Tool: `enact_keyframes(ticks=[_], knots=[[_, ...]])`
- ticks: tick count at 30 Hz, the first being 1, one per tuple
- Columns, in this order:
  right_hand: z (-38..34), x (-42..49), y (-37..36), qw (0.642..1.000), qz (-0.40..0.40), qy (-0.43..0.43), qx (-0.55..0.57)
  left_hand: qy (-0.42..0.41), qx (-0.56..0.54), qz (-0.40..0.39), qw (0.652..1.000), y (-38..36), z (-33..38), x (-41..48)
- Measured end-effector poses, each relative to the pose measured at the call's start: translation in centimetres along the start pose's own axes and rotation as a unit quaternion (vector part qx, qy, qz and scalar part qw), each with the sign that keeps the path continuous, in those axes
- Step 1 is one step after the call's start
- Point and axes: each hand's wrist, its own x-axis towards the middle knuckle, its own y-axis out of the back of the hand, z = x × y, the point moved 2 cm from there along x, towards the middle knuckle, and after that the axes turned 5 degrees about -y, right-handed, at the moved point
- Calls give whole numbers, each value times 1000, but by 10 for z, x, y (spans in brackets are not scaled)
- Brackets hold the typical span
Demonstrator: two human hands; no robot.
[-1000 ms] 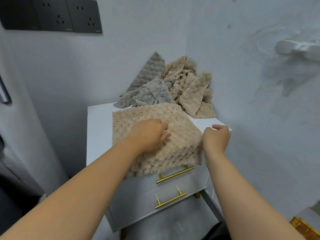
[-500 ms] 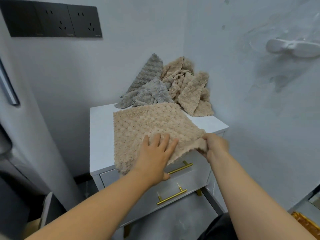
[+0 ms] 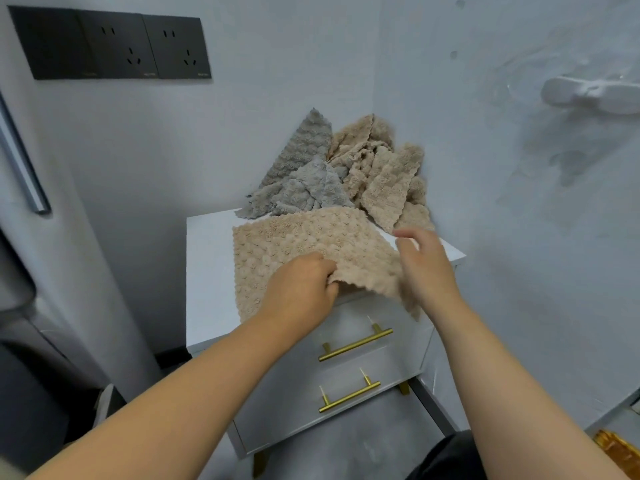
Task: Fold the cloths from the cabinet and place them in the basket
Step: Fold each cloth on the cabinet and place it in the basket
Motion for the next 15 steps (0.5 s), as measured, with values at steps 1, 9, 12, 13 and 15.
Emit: enact_keyframes(ticks=[1,9,12,13,15], knots=[[-6,-4,-3,996,-63,46,-33,8,-9,-3,1000,1,-1,1],[0,-22,-35,928,-141,137,-317,14,20,-16,1000,2,-2,9],[-6,-20,-33,928,-17,192,-320,4,51,-26,998,2,-3,9],[-6,-19,-31,931,24,201,-304,0,59,-32,998,2,-4,8],[-4,-17,-25,935,77,205,-280,-3,59,-46,997,3,-8,9]])
